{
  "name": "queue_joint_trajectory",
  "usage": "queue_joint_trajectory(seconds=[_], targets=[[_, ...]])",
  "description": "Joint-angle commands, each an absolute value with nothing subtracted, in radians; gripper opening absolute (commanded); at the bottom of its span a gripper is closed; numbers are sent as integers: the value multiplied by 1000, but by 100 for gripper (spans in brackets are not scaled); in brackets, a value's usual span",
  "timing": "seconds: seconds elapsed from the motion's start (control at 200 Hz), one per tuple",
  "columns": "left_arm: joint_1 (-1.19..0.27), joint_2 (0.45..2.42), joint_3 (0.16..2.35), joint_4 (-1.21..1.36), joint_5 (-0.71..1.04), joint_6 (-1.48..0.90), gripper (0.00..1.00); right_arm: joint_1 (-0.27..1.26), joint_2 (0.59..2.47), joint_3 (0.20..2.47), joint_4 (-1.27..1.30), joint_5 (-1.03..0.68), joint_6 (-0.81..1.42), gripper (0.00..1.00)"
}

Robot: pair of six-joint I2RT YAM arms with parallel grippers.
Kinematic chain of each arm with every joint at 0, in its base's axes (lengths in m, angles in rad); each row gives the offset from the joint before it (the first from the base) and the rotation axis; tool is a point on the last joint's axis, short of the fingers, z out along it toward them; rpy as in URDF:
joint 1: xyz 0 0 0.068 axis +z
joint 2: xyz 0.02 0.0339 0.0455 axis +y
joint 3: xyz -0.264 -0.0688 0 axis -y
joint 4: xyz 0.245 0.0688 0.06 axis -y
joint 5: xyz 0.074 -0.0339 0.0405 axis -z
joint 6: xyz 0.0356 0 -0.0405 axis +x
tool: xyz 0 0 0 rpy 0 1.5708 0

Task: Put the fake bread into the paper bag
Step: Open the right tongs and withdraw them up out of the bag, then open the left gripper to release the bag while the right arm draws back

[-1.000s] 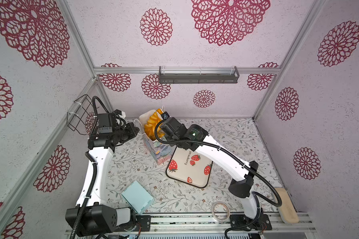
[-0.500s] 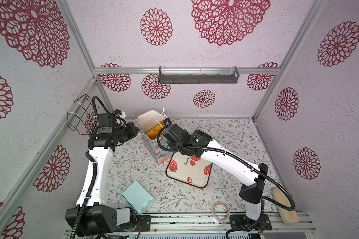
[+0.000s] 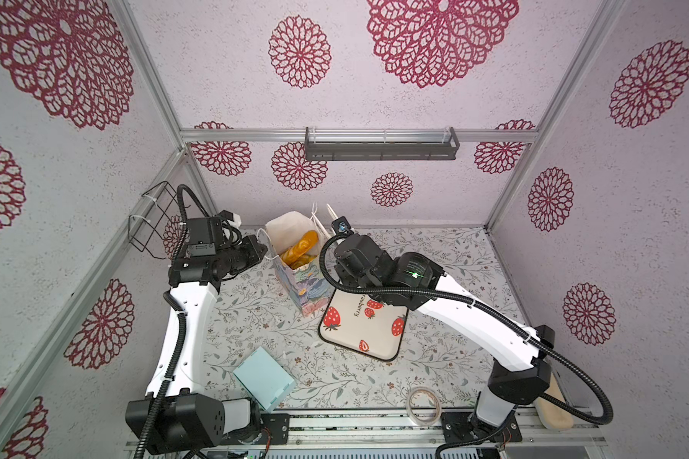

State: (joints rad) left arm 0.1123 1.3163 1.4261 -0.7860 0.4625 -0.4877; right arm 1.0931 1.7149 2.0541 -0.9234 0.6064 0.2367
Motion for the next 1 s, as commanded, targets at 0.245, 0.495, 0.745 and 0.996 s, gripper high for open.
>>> queue_joint_trajectory(seconds=[0.245,0.495,0.745,0.996], targets=[[114,1293,1495,-815,471,-499,40,853,1430,1680,-748,500,331,38],[107,1292,1518,-857,431,-501,68,655,1298,1434,-666,355,366,38],[101,1253,1463,-870,419,-497,87,446,1239,1246,-571,170,399,38],[88,1172,1350,-846,409,-497,98,291,1228,1130,-509,54,415,38]])
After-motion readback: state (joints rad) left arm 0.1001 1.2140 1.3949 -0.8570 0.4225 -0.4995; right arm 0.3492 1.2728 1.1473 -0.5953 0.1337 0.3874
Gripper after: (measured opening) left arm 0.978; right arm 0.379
